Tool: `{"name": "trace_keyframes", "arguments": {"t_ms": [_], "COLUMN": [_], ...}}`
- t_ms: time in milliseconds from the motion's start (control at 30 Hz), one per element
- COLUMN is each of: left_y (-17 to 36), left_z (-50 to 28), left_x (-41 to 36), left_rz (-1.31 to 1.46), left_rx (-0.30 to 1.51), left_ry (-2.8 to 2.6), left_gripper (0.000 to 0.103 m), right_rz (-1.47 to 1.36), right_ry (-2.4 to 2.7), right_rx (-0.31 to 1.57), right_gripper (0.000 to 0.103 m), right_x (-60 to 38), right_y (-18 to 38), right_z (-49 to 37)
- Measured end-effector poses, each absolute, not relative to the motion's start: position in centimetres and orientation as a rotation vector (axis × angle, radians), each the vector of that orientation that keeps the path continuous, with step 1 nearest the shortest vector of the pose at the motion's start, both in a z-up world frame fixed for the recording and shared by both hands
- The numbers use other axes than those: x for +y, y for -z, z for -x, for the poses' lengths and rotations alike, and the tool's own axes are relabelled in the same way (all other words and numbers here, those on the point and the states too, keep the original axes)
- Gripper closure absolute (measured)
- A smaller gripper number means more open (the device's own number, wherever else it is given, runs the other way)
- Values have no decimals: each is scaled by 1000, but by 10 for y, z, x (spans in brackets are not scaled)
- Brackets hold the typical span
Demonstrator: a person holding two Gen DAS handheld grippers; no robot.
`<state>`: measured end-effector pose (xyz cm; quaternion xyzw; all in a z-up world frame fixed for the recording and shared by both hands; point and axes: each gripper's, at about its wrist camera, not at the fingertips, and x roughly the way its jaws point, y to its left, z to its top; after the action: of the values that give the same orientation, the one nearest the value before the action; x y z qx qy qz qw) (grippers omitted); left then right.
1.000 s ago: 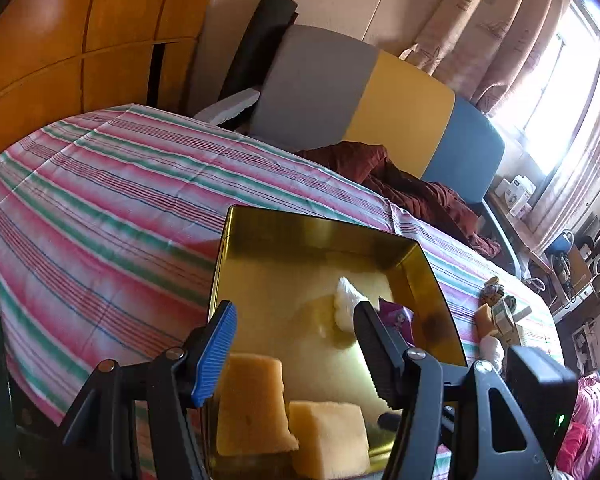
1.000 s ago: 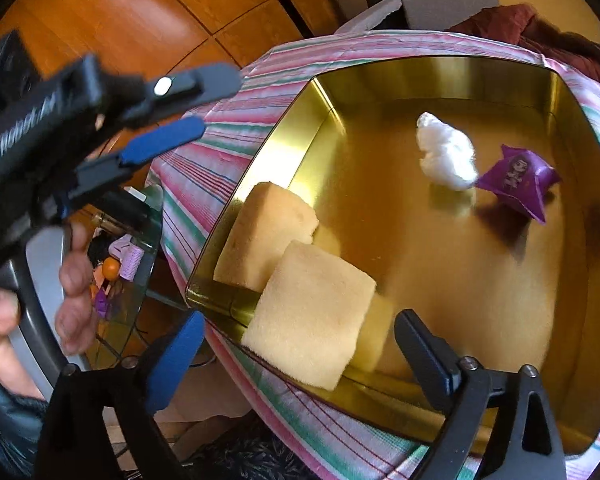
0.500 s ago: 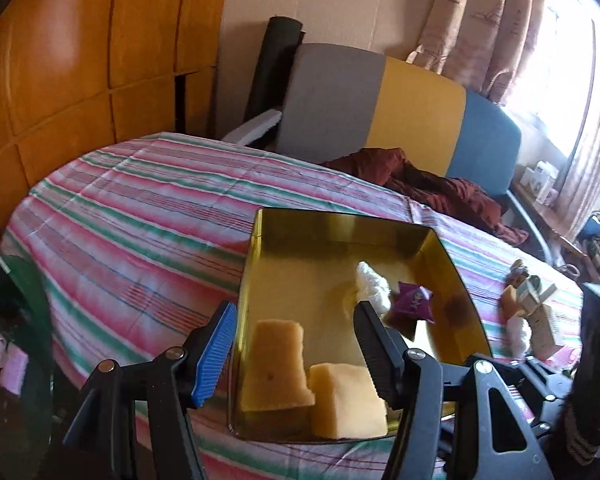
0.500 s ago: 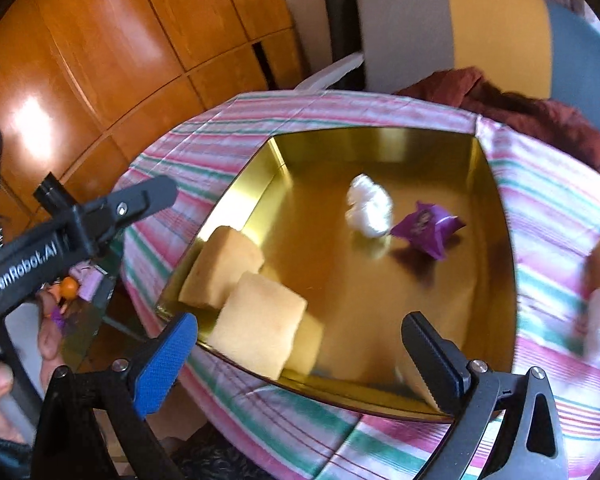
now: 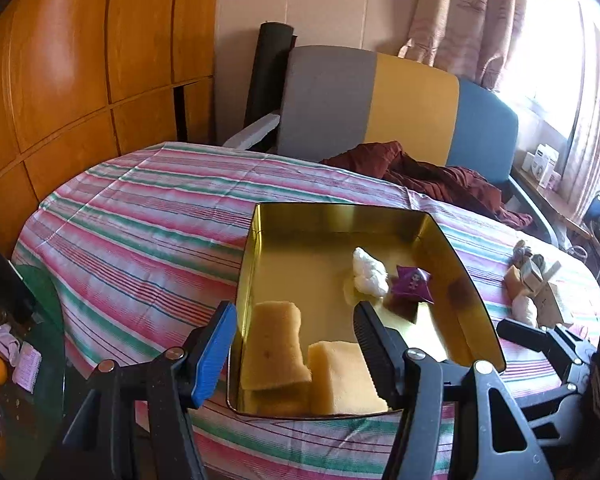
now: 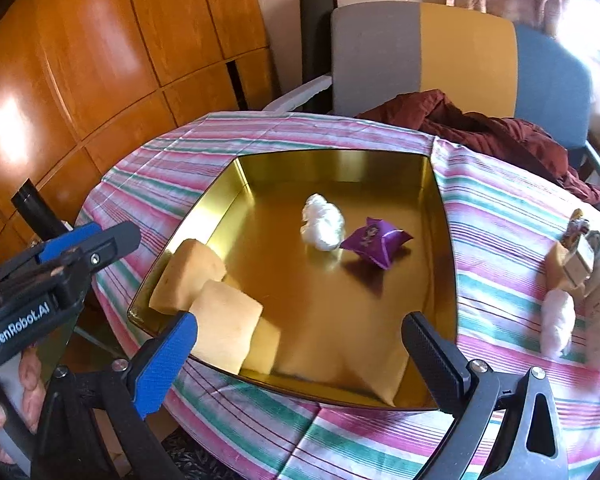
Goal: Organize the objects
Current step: 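Move both tools from the tray back toward the remaining items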
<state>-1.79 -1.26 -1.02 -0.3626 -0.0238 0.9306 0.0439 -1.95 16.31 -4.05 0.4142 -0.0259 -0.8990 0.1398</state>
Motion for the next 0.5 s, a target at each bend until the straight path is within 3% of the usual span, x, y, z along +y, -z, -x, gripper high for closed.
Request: {"name": "trace_keyframes", "arguments": {"t_ms": [500], "left_y": [11], "left_z": [13], "left_x": [15], "left_rz": [1108], "left_rx": [-13], "left_ry": [-2757], "left_gripper": [42], "right_rz": [-1226], "right_ry": [2674], "right_rx": [-138], "right_gripper": [0], "right_x": [198], "right_y": [41], "right_z": [15]}}
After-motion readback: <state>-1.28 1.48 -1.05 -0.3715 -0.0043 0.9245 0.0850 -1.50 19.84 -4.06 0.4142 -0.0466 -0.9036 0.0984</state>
